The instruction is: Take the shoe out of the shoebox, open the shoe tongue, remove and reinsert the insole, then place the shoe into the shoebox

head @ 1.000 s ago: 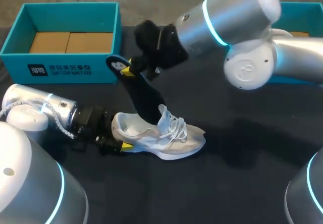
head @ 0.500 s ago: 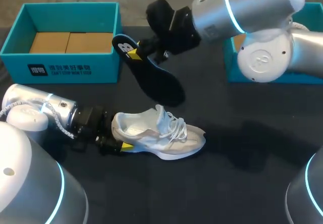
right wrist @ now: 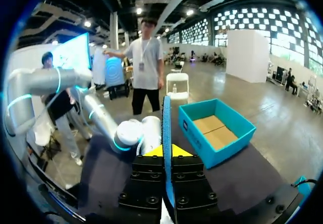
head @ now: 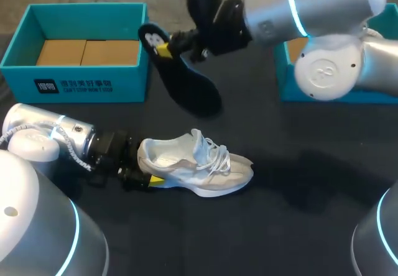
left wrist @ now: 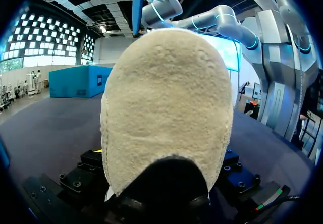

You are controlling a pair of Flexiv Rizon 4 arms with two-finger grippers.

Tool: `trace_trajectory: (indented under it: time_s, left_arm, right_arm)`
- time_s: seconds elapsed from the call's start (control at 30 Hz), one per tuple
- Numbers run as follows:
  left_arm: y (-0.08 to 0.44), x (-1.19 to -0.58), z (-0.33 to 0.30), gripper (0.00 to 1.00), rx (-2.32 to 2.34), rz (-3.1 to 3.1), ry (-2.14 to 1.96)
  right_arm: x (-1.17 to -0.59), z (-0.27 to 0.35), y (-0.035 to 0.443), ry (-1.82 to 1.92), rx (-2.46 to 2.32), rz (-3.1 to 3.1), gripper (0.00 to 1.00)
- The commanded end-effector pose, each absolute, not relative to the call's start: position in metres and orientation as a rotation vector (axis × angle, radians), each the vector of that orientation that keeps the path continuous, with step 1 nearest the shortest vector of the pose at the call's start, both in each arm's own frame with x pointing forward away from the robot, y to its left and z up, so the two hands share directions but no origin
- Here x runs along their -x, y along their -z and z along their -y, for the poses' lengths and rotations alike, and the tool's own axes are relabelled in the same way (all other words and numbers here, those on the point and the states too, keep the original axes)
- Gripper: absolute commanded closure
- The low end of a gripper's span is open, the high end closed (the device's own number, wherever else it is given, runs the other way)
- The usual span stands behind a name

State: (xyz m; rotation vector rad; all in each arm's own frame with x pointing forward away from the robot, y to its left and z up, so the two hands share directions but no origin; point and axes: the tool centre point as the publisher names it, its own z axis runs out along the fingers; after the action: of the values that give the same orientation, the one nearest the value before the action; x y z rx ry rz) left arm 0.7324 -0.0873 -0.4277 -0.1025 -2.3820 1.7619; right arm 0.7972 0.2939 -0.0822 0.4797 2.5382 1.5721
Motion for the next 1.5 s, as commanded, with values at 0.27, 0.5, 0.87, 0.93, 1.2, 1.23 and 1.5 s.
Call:
trace_trajectory:
  time_s: [0.27,0.5,0.87,0.93,1.2,1.23,1.5]
  left_arm:
    - [0.427,-0.732,0.088,1.0,0.101,2.385,-1.76]
    - [0.427,-0.732,0.088,1.0,0.101,2.385,-1.76]
    - [0.427,-0.732,0.088,1.0,0.101,2.385,-1.76]
    - [0.427,-0.732,0.088,1.0,0.101,2.385,-1.76]
    - [0.427,-0.732,0.088,1.0,0.101,2.385,-1.76]
    - [0.427,-0.732,0.088,1.0,0.101,2.385,-1.76]
    - [0.427,-0.732,0.088,1.0,0.101,2.385,-1.76]
  right_arm:
    - [-0.773,-0.255,0.015,-1.814,-0.762,-2.373,1.0]
    - [-0.764,-0.237,-0.013,-1.873,-0.808,-2.35,1.0]
    - [-0.761,-0.206,-0.044,-2.019,-1.031,-2.357,1.0]
    - [-0.761,-0.206,-0.044,-2.019,-1.031,-2.357,1.0]
    - [-0.761,-0.206,-0.044,-2.019,-1.031,-2.357,1.0]
    - [-0.761,-0.206,-0.044,-2.019,-1.031,-2.357,1.0]
    - [-0.761,-0.202,-0.05,-2.01,-1.054,-2.361,1.0]
